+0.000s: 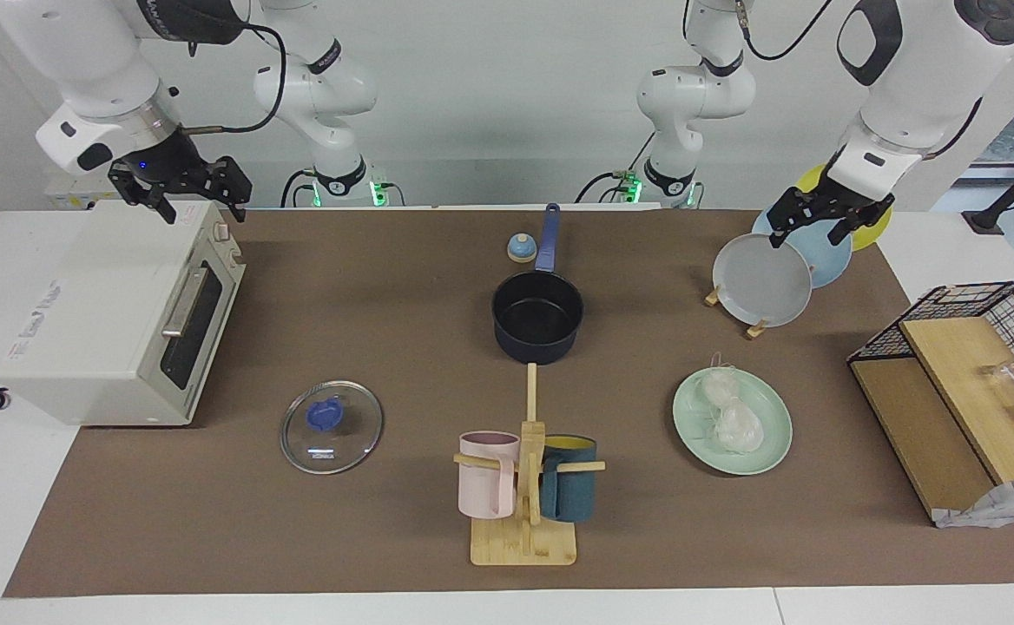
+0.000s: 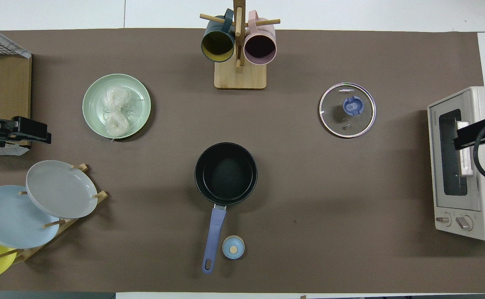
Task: Transfer vermicelli from pot to plate
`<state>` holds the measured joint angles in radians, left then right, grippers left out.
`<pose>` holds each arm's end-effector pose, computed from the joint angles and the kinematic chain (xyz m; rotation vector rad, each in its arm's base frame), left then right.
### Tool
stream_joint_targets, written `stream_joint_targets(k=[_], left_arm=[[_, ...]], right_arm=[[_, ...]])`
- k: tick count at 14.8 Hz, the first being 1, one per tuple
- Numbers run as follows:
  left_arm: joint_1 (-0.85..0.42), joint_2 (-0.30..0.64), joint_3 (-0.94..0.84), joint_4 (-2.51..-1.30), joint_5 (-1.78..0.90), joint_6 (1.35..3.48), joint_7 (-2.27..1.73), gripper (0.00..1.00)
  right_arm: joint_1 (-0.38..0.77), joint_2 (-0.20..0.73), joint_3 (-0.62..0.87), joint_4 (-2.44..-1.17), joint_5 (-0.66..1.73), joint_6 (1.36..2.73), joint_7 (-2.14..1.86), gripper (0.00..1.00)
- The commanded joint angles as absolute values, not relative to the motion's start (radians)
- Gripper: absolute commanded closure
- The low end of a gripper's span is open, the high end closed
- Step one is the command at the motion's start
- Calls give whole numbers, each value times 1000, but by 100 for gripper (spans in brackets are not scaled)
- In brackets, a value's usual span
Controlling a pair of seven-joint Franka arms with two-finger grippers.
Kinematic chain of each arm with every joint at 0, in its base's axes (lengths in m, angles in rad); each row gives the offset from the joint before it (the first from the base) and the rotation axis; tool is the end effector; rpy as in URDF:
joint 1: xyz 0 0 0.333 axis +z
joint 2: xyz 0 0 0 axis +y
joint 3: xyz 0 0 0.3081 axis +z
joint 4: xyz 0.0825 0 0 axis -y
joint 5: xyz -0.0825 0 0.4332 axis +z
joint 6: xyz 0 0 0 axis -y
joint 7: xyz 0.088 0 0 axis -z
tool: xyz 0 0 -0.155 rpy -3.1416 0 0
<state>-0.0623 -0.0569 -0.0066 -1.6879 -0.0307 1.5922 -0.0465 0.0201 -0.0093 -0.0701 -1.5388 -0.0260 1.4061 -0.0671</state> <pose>0.5824 -0.0450 0.5434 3.1128 -0.0329 -0.0630 0.5764 -0.0334 0.5776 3.1175 0.0225 -0.1946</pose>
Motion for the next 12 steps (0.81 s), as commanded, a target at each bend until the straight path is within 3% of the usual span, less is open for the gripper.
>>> stream_joint_targets(k=[1, 12], left_arm=[[-83, -52, -2, -1644, -8, 1554, -54, 0], [-74, -55, -11, -1649, -11, 1560, -51, 0]], right_arm=[[-15, -14, -34, -1529, -26, 1384, -57, 0], [-46, -15, 0, -1523, -26, 1371, -57, 0]])
